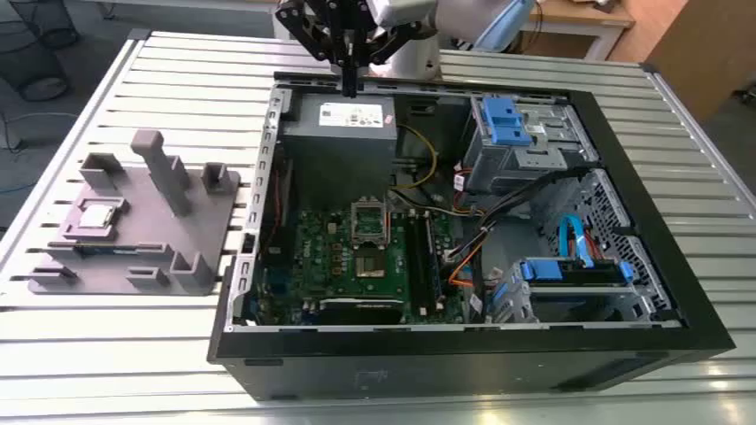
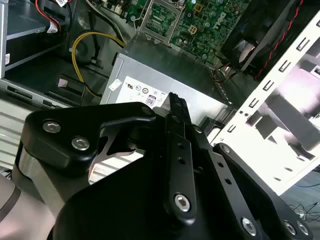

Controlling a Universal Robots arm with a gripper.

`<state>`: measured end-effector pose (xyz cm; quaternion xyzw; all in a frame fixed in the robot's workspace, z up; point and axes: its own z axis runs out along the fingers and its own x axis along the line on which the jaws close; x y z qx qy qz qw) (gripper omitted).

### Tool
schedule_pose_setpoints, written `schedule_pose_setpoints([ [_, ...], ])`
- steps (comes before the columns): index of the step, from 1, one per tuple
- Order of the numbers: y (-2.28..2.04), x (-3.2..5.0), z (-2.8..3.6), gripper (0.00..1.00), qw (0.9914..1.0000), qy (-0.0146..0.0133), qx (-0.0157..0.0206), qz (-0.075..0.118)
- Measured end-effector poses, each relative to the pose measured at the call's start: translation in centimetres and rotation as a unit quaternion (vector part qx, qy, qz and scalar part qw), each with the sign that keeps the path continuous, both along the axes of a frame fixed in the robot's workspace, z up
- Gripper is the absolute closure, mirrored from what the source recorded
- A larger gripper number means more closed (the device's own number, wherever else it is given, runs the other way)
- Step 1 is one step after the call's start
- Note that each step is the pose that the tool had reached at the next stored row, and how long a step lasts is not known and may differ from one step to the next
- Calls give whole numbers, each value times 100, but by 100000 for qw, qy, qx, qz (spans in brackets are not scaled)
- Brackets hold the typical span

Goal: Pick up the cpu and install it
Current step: 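Reach for the cpu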

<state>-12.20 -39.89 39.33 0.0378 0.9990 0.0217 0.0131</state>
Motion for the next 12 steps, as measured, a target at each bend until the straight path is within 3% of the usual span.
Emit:
schedule_pose_setpoints([
  [12, 0, -21, 0, 89, 100000, -1, -2, -2],
])
